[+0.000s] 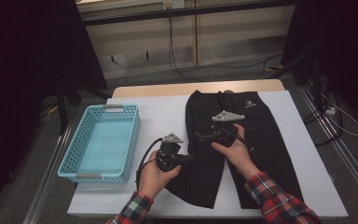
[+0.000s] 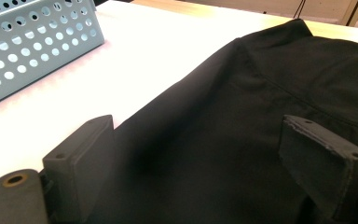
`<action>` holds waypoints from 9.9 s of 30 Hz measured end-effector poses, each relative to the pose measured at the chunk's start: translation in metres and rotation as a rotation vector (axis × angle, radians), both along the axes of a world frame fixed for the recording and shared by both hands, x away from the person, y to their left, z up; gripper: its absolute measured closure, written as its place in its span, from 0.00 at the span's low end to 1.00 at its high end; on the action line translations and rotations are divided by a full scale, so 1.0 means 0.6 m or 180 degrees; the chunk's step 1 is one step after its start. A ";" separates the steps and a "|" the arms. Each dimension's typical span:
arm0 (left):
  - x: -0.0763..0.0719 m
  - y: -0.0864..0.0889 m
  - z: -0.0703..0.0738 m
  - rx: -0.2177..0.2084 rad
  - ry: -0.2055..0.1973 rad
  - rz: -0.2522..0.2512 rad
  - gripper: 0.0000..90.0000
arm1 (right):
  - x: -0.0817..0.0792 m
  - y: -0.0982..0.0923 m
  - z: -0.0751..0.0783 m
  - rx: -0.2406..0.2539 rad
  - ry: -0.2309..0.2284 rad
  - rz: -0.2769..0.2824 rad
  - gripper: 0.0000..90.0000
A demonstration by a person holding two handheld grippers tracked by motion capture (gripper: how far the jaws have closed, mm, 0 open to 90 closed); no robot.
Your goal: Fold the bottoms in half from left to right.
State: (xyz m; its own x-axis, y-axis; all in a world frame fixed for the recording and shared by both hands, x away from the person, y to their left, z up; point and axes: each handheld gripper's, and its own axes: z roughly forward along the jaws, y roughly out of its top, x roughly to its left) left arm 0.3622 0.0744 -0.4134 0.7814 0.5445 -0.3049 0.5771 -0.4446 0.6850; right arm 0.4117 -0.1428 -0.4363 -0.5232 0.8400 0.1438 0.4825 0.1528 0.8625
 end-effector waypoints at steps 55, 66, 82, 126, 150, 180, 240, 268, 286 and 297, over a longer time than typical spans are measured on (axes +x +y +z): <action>-0.004 -0.014 0.013 -0.0155 -0.0081 -0.0184 1.00 | 0.023 -0.073 -0.013 0.0060 0.0240 -0.0371 0.93; -0.004 -0.012 0.013 -0.0178 -0.0093 -0.0210 0.99 | 0.063 -0.040 -0.026 0.0125 0.0436 -0.0400 0.42; -0.003 -0.018 0.003 -0.0101 -0.0053 -0.0277 0.99 | 0.107 -0.001 -0.035 -0.0470 0.0382 -0.0467 0.55; -0.018 -0.094 0.083 -0.1030 -0.0106 -0.0707 0.98 | 0.079 -0.178 0.104 -0.0437 -0.0025 -0.0533 1.00; 0.054 0.012 0.012 -0.0124 -0.0793 -0.0018 0.14 | -0.056 -0.247 0.022 -0.0686 0.0434 -0.0623 0.27; 0.073 0.053 -0.011 -0.0017 -0.0845 0.0069 0.10 | -0.178 -0.284 -0.004 -0.0600 0.0559 -0.0756 0.39; 0.073 0.051 -0.012 0.0057 -0.0878 0.0042 0.11 | -0.226 -0.350 -0.002 -0.0651 0.0701 -0.0647 0.80; 0.073 0.055 -0.010 0.0073 -0.0897 0.0037 0.11 | -0.248 -0.308 -0.005 -0.0615 0.0714 -0.0333 0.71; 0.075 0.055 -0.014 0.0072 -0.0859 0.0059 0.10 | -0.253 -0.295 -0.014 -0.0764 0.0733 -0.0095 0.98; 0.075 0.059 -0.012 0.0059 -0.0868 0.0065 0.10 | -0.255 -0.301 -0.008 -0.0729 0.0750 -0.0072 1.00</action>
State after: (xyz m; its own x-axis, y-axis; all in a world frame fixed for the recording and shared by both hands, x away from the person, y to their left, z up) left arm 0.4071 0.1096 -0.4203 0.8221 0.5645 -0.0744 0.3813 -0.4488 0.8082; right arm 0.2590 -0.3231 -0.4414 -0.4788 0.8756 0.0646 0.6702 0.3170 0.6711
